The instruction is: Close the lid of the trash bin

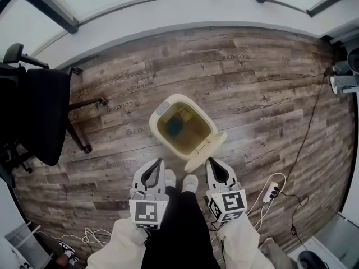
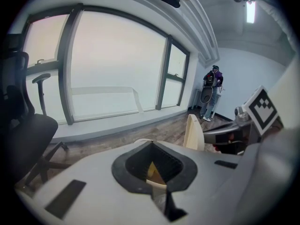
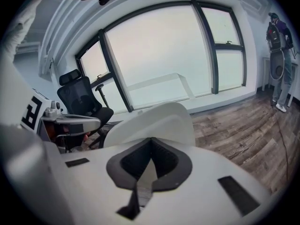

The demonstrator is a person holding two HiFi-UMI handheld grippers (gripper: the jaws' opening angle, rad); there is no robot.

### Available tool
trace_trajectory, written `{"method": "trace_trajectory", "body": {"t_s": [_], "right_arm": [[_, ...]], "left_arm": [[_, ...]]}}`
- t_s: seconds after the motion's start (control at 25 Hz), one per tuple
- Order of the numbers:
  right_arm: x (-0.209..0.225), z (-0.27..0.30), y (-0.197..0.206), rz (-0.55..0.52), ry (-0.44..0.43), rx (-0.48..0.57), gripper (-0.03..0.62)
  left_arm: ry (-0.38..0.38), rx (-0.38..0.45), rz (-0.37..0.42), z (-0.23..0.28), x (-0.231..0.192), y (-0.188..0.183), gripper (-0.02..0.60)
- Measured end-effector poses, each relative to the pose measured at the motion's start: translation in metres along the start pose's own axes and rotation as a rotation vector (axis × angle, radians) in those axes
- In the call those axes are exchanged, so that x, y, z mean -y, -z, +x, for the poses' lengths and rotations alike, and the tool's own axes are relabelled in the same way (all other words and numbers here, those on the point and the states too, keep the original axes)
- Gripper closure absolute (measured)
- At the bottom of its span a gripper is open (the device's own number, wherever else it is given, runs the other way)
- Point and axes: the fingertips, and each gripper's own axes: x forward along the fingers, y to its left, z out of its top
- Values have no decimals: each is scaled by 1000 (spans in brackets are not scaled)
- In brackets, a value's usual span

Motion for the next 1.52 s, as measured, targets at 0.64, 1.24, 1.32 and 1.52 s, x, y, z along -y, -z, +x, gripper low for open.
{"method": "trace_trajectory", "body": {"t_s": [0.64,1.24,1.32,1.52], "right_arm": [[-24,77,-7,-67,-73,-62,571],[-17,126,33,-88,-77,-194,571],[-15,129,39,-92,-76,-208,571],[-11,136,49,-87,-74,-231,571]], "left_arm": [[-42,-38,-54,16,-50,4,574],[-79,-46,-79,24,-79,12,575],[-86,-52,-84,25,-81,17,575],[-79,-63,-102,28,-81,19,574]]}}
